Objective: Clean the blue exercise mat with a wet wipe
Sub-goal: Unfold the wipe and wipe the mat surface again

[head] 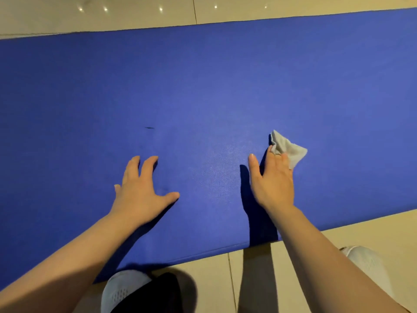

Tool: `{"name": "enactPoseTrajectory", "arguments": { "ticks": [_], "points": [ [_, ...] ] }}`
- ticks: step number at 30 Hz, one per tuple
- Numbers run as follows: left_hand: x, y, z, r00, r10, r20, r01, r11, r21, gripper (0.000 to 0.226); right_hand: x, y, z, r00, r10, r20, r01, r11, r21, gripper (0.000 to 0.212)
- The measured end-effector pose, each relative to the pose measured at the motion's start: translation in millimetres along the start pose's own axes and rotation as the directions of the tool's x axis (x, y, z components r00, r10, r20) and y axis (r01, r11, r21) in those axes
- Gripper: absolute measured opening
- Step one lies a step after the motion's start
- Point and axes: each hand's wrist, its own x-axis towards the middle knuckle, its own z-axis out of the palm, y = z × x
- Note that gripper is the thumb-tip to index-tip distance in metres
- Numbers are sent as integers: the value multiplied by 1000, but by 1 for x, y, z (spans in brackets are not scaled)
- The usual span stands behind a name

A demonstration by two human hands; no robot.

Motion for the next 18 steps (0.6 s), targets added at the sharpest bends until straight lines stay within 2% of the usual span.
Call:
{"name": "enactPoseTrajectory", "arguments": {
  "ticks": [2,5,7,10,14,16,18],
  "points": [
    [-17,9,13,998,-19,59,19,1000,1,102,-21,-18,13,978,-192,87,191,981,14,67],
    [-22,16,26,993,-61,103,50,993,102,111,-54,-34,29,863,-435,256,451,893,-3,71],
    [-20,19,28,991,-85,106,70,988,136,113,-65,-26,30,853,-478,208,509,852,-127,71],
    [-17,22,28,989,-103,110,89,988,130,114,-54,9,12,936,-344,74,352,912,-209,69],
    [-16,26,27,988,-105,111,88,985,147,115,-41,59,-16,990,-137,17,138,966,-217,79],
    [-15,29,25,987,-118,111,101,983,152,115,-47,46,-10,995,-101,19,102,978,-184,84],
    [-16,31,24,985,-134,105,117,982,149,115,-65,22,5,984,-165,71,171,981,-88,83]
  ]
}}
